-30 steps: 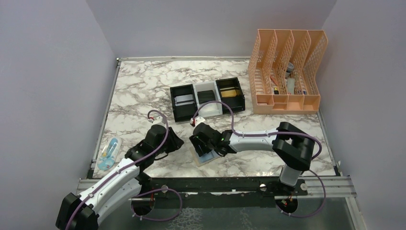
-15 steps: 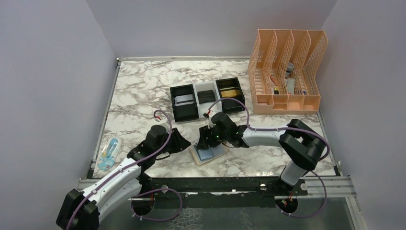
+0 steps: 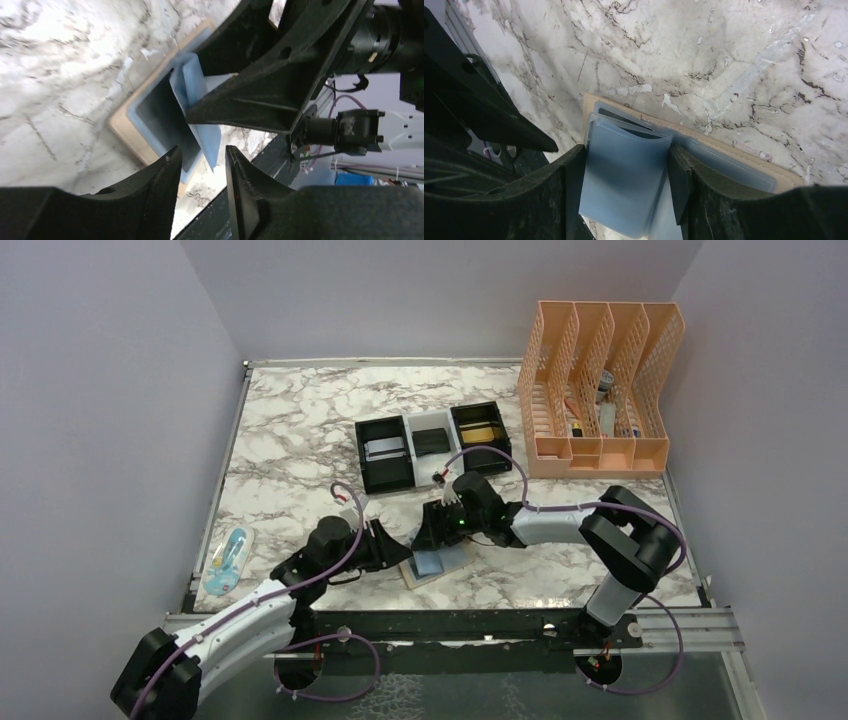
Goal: Take the credit cards out of the card holder
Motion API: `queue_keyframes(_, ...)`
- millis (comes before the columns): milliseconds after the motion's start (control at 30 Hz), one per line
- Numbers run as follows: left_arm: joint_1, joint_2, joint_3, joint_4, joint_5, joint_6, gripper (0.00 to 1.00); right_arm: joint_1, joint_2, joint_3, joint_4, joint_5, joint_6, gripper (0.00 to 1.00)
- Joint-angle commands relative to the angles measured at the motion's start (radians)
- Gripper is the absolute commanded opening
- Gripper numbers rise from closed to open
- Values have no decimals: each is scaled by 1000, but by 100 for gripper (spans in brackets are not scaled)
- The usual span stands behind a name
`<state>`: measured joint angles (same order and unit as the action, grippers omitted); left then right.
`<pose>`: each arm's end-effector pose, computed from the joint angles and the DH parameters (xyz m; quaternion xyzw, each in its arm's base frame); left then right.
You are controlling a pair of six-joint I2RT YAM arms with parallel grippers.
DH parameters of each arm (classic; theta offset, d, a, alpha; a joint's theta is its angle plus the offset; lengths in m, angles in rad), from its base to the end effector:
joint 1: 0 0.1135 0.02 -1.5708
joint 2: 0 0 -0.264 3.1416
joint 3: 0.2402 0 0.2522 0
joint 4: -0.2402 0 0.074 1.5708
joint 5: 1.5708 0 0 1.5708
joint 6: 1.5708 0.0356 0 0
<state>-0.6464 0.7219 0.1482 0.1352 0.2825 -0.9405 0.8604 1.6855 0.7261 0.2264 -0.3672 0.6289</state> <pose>0.1202 -0.1032 0.1595 -0.0477 0.8376 -0.4619 0.2878 0.1988 0.2507 0.1379 -0.1775 0.8836 0.3937 0.1810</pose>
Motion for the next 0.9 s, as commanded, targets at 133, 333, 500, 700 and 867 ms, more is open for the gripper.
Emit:
queue_keyframes(133,-137,81,4,121,-101,-32,44,3,18,-18,7,-46,26,57)
queue_keyframes(333,-159,157,-1,169,-141,-40,44,3,25,-17,10,-50,30,57)
queue_keyframes(500,-186,211,-8,257,-162,-57,44,3,25,-12,8,-55,29,57)
queue_keyframes(700,-212,305,18,365,-150,-59,43,3,26,-6,7,-63,32,57)
queue_keyframes(867,-218,365,45,388,-148,-49,40,3,21,-3,6,-75,35,58)
